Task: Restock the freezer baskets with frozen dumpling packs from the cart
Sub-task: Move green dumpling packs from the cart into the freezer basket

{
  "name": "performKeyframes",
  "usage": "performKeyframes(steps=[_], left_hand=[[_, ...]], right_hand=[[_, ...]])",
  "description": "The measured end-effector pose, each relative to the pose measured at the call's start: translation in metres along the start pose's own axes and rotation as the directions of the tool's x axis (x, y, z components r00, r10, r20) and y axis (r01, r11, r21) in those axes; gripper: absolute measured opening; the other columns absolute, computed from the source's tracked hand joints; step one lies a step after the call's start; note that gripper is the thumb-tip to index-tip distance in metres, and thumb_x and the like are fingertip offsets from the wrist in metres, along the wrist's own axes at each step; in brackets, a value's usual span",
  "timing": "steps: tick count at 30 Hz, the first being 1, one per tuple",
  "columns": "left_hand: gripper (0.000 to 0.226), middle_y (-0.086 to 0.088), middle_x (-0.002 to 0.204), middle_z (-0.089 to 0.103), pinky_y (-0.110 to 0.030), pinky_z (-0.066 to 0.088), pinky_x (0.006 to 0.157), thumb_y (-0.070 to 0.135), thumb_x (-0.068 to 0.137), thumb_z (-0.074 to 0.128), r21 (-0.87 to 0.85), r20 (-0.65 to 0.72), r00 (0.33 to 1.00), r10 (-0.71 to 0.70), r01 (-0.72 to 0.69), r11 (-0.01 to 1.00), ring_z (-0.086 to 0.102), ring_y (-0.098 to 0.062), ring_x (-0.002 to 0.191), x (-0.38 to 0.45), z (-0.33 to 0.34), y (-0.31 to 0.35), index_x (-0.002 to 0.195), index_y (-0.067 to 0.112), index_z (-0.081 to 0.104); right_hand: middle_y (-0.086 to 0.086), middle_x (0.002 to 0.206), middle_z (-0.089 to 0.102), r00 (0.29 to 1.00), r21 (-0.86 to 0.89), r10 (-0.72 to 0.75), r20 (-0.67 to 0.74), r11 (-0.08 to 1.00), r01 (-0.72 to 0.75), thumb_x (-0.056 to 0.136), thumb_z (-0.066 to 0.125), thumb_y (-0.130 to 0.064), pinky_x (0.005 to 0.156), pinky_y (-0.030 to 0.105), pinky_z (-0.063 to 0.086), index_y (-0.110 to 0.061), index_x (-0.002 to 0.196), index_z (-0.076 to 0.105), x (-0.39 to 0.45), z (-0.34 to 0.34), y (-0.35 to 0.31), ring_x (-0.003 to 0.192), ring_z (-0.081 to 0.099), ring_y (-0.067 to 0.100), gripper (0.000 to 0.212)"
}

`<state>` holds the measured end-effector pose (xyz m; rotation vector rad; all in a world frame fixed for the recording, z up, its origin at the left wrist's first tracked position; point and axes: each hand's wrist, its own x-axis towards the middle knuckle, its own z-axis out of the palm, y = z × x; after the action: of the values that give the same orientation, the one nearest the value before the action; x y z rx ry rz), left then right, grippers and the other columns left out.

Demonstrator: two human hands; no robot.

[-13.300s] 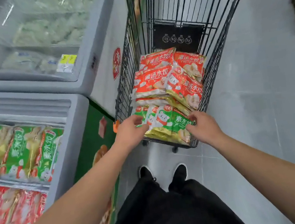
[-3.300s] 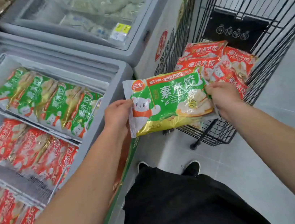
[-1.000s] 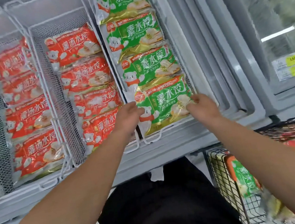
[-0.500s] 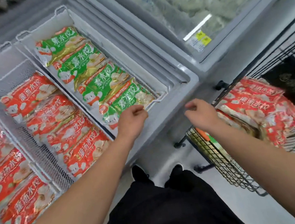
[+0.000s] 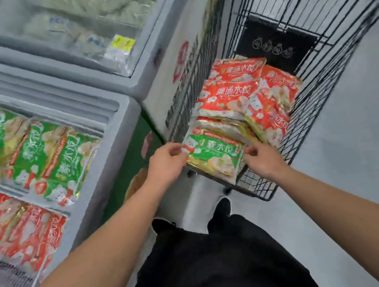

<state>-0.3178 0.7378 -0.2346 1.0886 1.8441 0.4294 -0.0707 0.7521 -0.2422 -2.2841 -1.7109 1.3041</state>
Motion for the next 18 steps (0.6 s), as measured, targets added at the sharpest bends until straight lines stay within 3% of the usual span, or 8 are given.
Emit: performKeyframes(steps=[7,14,18], left_hand=[[0.036,0.000,0.118,0.071,-0.037,0.046,0.107,0.029,0.091,0.069,0.178,0.128,0.991,0.046,-0.069,0.982,0.064,-0.015,0.112,0.020,0.048,0.046,0.124,0.015,0.067],[0.044,0.000,0.124,0.067,-0.040,0.046,0.107,0.030,0.090,0.066,0.227,0.214,0.977,-0.008,-0.042,0.973,0.060,-0.019,0.118,0.050,0.088,0.057,0.131,0.015,0.063],[0.045,-0.004,0.130,0.063,-0.028,0.042,0.098,0.027,0.094,0.065,0.218,0.282,0.958,-0.048,-0.015,0.976,0.058,-0.020,0.120,0.073,0.101,0.054,0.135,0.011,0.059]], right_hand=[[0.004,0.097,0.061,0.995,0.140,0.097,-0.013,0.986,-0.095,0.091,0.055,-0.019,0.073,0.030,0.042,-0.011,0.109,0.064,0.007,-0.020,0.052,0.086,0.054,0.021,0.022],[0.004,0.126,0.063,0.982,0.241,0.190,0.023,0.952,-0.190,0.092,0.057,-0.022,0.085,0.024,0.038,-0.012,0.124,0.062,0.005,-0.017,0.074,0.114,0.056,0.022,0.033],[0.003,0.129,0.062,0.964,0.281,0.264,0.031,0.923,-0.261,0.093,0.057,-0.022,0.088,0.025,0.039,-0.012,0.126,0.061,0.016,-0.005,0.071,0.115,0.056,0.021,0.035]])
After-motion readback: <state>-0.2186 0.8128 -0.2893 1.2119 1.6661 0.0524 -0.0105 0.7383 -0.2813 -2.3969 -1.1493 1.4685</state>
